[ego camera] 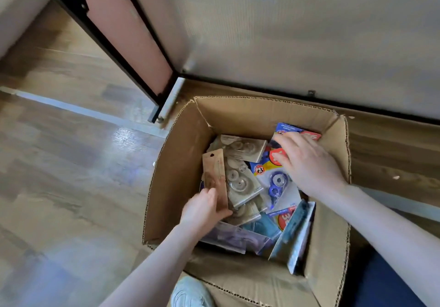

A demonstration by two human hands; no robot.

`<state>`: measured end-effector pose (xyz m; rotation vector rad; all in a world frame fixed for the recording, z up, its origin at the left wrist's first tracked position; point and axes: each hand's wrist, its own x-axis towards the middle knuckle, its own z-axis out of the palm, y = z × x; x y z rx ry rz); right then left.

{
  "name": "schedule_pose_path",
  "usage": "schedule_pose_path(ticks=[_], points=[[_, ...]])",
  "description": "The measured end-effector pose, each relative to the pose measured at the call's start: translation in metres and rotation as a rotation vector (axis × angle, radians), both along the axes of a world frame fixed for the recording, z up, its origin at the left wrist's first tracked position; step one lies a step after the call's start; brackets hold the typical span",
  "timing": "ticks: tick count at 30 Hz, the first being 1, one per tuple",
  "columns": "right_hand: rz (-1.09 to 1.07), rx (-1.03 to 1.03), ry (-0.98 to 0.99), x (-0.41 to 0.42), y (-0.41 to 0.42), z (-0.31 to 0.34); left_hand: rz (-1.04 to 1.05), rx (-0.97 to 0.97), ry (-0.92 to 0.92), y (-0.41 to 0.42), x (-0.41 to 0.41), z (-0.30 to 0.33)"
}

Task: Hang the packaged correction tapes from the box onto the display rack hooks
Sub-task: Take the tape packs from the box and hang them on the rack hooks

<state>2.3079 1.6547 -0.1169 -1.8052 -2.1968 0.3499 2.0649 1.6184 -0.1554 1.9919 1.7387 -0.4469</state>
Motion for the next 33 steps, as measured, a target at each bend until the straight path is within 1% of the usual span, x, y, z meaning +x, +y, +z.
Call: schedule_pose_path(ticks=[3,7,10,12,15,17,21,28,33], points=[[0.022,0.050,-0.024,-0.002,0.004,-0.005,0.003,-0.136,0.052,0.005,-0.005,-0.007],[0.067,0.082,-0.045,0.000,0.004,-0.015,0.053,-0.315,0.035,-0.001,-0.012,-0.014],[0.050,0.067,-0.067,0.001,0.004,-0.019,0.087,-0.376,0.011,-0.004,-0.015,-0.013],[0.043,0.031,-0.062,0.002,0.004,-0.020,0.074,-0.414,-0.012,-0.004,-0.020,-0.011],[0.032,0.003,-0.074,0.002,0.003,-0.022,0.013,-0.460,0.044,-0.005,-0.027,-0.009],[0.020,-0.026,-0.082,0.003,0.002,-0.022,0.012,-0.440,0.045,-0.006,-0.028,-0.008],[0.006,-0.102,-0.086,0.003,0.006,-0.016,0.025,-0.303,-0.060,-0.001,-0.027,-0.005],[0.042,-0.309,-0.077,-0.025,0.034,-0.010,0.117,-0.211,-0.244,0.000,-0.026,0.005],[0.094,-0.397,-0.060,-0.058,0.064,-0.024,0.149,-0.180,-0.256,-0.004,-0.026,0.009]])
